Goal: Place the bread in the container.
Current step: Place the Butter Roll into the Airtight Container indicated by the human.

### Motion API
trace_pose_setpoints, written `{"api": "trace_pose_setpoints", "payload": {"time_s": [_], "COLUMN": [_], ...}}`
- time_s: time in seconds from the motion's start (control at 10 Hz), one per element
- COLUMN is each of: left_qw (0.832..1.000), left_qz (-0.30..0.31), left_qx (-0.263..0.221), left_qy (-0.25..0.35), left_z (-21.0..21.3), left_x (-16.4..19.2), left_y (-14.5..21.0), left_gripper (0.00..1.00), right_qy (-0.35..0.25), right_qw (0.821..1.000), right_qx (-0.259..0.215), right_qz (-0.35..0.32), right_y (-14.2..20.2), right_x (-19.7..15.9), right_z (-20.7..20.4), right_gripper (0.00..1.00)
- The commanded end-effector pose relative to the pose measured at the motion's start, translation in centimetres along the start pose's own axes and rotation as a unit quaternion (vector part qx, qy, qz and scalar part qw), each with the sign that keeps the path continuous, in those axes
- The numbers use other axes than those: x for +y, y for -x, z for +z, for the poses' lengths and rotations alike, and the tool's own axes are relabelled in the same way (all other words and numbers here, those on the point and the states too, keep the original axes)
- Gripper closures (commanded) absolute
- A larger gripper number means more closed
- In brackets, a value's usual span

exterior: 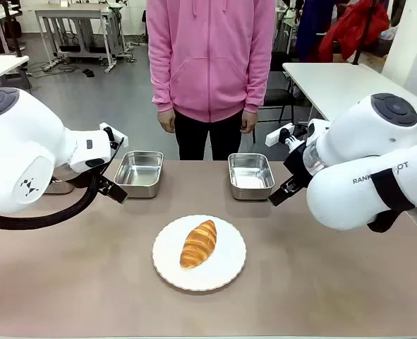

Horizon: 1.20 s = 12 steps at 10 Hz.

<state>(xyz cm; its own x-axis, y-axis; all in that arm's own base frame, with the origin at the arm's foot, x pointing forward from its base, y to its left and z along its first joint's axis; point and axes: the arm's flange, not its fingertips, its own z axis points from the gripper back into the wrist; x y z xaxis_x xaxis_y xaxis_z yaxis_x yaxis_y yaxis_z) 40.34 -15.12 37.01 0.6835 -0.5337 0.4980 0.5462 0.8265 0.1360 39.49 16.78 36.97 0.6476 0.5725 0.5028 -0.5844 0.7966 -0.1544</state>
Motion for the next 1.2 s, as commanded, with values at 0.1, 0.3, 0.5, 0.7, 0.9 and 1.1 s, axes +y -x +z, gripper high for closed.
{"api": "trace_pose_setpoints", "payload": {"time_s": [0.1,0.3,0.5,0.7,0.9,1.1], "left_qw": [1.000,1.000,1.000,1.000,1.000,0.999], "left_qz": [0.000,0.000,0.000,0.000,0.000,0.019], "left_qx": [0.000,0.000,0.000,0.000,0.000,-0.047], "left_qy": [0.000,0.000,0.000,0.000,0.000,0.006], "left_z": [0.0,0.0,0.0,0.0,0.0,2.9], "left_x": [0.0,0.0,0.0,0.0,0.0,2.3], "left_y": [0.0,0.0,0.0,0.0,0.0,-1.4], "left_gripper": [0.00,0.00,0.00,0.00,0.00,0.00], "right_qy": [0.000,0.000,0.000,0.000,0.000,0.002], "right_qw": [1.000,1.000,1.000,1.000,1.000,1.000], "right_qx": [0.000,0.000,0.000,0.000,0.000,-0.008], "right_qz": [0.000,0.000,0.000,0.000,0.000,-0.004], "right_y": [0.0,0.0,0.0,0.0,0.0,-1.4], "right_x": [0.0,0.0,0.0,0.0,0.0,-2.5], "right_z": [0.0,0.0,0.0,0.0,0.0,2.2], "right_gripper": [0.00,0.00,0.00,0.00,0.00,0.00]}}
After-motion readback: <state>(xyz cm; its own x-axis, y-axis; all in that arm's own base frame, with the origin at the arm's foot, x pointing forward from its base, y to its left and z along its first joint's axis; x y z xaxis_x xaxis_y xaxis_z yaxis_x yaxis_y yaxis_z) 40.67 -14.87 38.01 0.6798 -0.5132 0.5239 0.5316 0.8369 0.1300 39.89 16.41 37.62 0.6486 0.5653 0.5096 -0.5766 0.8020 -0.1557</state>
